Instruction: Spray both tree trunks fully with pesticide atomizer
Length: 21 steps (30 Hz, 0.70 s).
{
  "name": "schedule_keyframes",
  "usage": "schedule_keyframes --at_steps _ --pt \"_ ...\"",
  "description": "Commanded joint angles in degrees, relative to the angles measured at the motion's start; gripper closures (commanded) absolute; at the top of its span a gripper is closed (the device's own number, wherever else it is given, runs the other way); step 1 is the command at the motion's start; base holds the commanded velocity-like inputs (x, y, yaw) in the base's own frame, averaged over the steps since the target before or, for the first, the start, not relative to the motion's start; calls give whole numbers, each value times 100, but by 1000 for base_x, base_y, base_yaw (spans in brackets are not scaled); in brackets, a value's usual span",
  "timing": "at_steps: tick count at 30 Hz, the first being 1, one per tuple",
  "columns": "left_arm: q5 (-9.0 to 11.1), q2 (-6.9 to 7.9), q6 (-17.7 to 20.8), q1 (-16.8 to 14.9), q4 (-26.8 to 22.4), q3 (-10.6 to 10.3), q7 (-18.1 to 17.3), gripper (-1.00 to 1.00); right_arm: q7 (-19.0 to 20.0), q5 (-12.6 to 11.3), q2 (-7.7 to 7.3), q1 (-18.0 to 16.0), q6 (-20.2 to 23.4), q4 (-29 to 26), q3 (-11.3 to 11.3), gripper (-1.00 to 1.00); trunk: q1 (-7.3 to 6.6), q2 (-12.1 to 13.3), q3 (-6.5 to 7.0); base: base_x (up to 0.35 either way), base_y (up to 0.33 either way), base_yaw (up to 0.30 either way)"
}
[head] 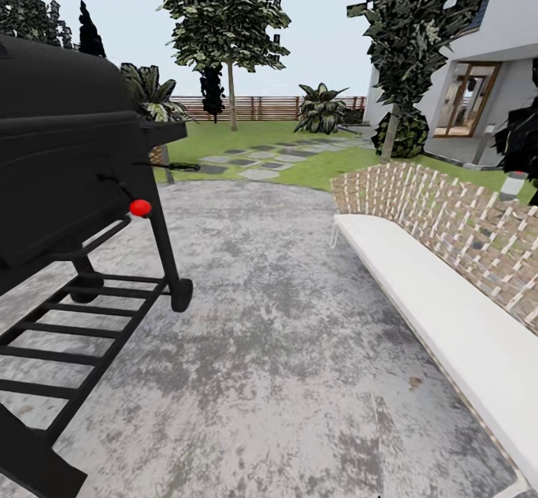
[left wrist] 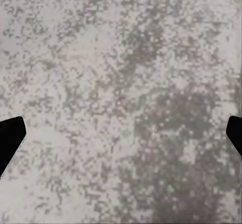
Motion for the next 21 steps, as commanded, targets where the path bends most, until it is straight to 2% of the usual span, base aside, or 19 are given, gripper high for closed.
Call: schedule_keyframes --at_steps 1,8,21 --pt "4 -1 -19 -3 5 10 2 -100 -2 1 1 -3 -18 4 -5 -100 2 -2 -5 338 0 0" --pt "4 -1 -19 -3 5 10 -1 -100 -2 1 1 -3 -18 4 -5 -100 2 -2 -5 334 -62 0" --pt "4 -1 -19 -3 5 10 1 -100 -2 1 18 -3 -18 4 -5 -100 2 -2 -5 297 -137 0"
